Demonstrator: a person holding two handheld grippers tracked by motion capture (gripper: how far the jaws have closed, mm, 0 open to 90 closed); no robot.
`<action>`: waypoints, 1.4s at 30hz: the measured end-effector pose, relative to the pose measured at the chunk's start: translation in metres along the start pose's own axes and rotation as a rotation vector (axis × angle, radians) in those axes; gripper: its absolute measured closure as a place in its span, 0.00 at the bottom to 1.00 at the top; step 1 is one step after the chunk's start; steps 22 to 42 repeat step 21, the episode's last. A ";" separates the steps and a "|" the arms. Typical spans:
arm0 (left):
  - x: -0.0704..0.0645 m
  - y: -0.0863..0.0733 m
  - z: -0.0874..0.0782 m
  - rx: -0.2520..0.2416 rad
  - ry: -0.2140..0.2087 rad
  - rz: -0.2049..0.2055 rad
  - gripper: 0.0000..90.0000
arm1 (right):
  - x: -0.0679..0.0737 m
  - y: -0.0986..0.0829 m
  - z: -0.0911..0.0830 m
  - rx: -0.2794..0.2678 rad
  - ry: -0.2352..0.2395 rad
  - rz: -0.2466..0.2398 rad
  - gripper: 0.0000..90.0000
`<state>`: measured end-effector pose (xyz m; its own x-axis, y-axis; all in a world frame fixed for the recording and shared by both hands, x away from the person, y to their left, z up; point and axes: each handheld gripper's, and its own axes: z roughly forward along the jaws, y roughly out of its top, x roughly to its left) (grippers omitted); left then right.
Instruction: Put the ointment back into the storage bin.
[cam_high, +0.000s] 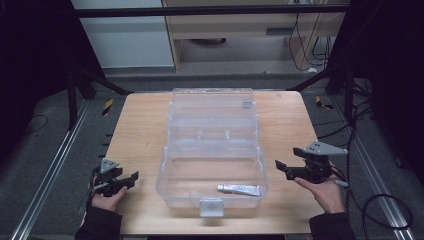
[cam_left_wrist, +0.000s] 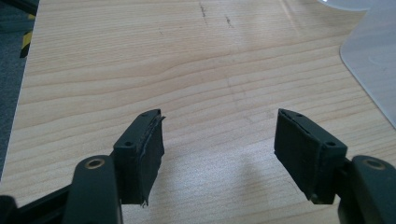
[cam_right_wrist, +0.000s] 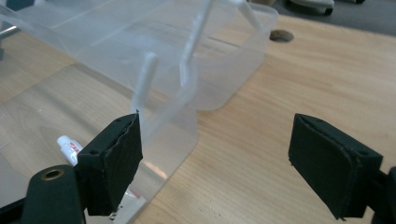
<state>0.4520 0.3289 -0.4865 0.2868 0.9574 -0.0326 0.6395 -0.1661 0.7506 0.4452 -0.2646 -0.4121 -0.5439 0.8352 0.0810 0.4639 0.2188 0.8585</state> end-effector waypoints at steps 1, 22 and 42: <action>0.000 0.000 0.000 -0.001 0.000 0.000 0.37 | -0.003 -0.003 0.001 0.003 -0.008 0.010 0.20; 0.003 0.000 0.001 -0.012 -0.013 -0.005 0.42 | -0.047 -0.070 0.021 0.026 -0.201 0.159 0.12; 0.003 0.000 0.001 -0.012 -0.013 -0.005 0.42 | -0.047 -0.070 0.021 0.026 -0.201 0.159 0.12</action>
